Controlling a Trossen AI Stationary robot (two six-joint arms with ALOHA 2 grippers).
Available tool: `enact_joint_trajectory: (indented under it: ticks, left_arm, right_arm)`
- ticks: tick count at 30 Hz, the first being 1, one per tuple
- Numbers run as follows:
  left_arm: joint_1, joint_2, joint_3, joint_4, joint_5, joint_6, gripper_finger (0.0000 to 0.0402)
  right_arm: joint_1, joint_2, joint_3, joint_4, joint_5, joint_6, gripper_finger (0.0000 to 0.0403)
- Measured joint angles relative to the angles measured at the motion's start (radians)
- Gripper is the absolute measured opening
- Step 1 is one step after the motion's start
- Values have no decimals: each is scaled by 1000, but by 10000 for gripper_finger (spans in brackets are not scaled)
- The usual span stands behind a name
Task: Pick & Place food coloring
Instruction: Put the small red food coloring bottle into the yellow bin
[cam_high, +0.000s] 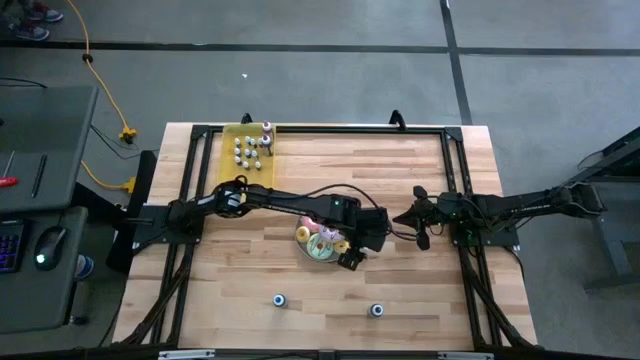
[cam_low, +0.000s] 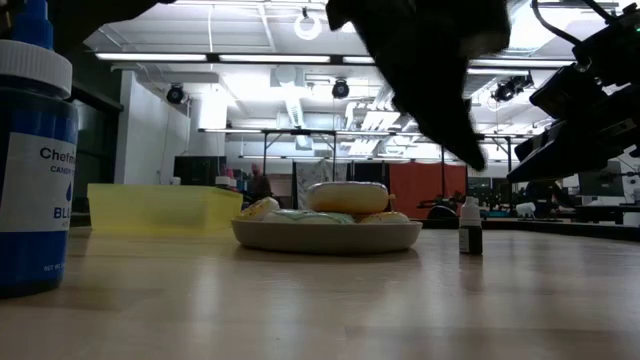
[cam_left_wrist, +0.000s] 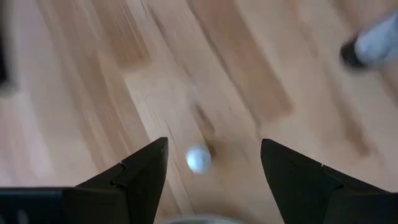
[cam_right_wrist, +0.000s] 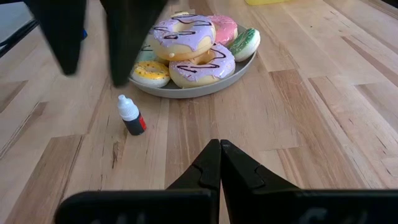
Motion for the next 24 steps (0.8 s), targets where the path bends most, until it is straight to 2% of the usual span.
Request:
enact_joint_trajectory:
  ticks: [7,11,24]
  left_arm:
    - [0,43,-6,-16,-8,-8,252]
    - [1,55,0,13,-46,-7,252]
    - [2,81,-3,10,-47,-35,252]
  right_arm:
    - [0,0,0,0,0,0,0]
    - [0,0,0,1,0,0,0]
    - [0,0,0,1,0,0,0]
